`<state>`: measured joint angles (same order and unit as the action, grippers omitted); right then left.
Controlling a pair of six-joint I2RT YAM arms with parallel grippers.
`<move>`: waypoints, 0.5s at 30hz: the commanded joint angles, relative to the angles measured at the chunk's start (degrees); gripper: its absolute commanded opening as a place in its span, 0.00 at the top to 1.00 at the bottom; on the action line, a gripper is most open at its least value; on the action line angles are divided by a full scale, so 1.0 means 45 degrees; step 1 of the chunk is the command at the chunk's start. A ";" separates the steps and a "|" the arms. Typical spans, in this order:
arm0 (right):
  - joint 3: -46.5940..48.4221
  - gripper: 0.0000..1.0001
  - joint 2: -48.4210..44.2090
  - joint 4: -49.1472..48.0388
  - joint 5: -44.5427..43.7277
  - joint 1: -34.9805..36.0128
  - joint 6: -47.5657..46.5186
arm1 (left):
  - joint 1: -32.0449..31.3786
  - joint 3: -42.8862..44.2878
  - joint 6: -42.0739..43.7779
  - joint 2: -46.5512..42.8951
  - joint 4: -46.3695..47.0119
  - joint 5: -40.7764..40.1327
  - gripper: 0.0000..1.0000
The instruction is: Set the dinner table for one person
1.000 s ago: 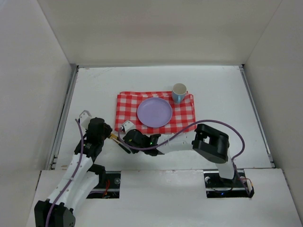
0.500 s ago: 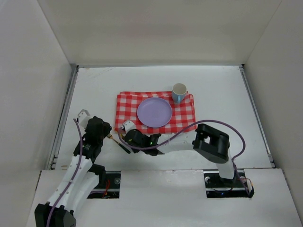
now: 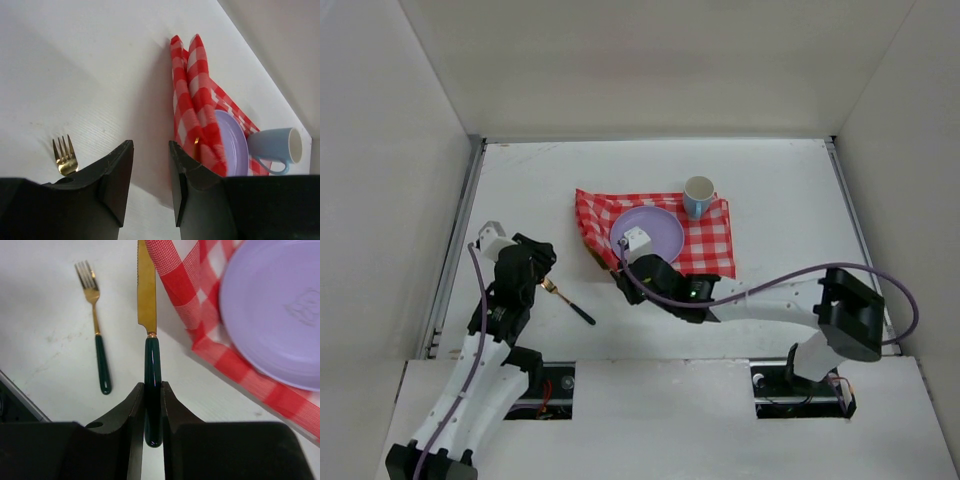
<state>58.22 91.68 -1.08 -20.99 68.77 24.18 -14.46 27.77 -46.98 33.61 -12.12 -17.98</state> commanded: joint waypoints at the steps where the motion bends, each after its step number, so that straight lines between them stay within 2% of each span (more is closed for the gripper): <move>1: -0.0767 0.93 -0.1346 -0.0756 -0.0376 -0.0429 0.0621 | -0.0351 -0.0077 0.0108 0.0246 0.0622 0.0245 0.68; 6: -0.1900 0.93 -0.3201 -0.1087 0.0152 -0.0449 0.1128 | -0.0351 -0.0077 0.0167 0.0189 0.0837 0.0206 0.67; 11: -0.2059 0.93 -0.4298 -0.1419 0.1734 -0.0449 0.1481 | -0.0175 0.0040 0.0186 0.0130 0.0876 0.0284 0.67; 15: -0.1960 0.93 -0.4688 -0.1595 0.1445 -0.0371 0.1520 | -0.0312 0.0001 0.0108 0.0110 0.0896 0.0206 0.67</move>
<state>48.27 72.40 -3.90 -15.38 66.50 29.65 -15.68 27.66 -46.98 34.68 -9.85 -17.58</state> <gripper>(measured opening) 0.195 0.327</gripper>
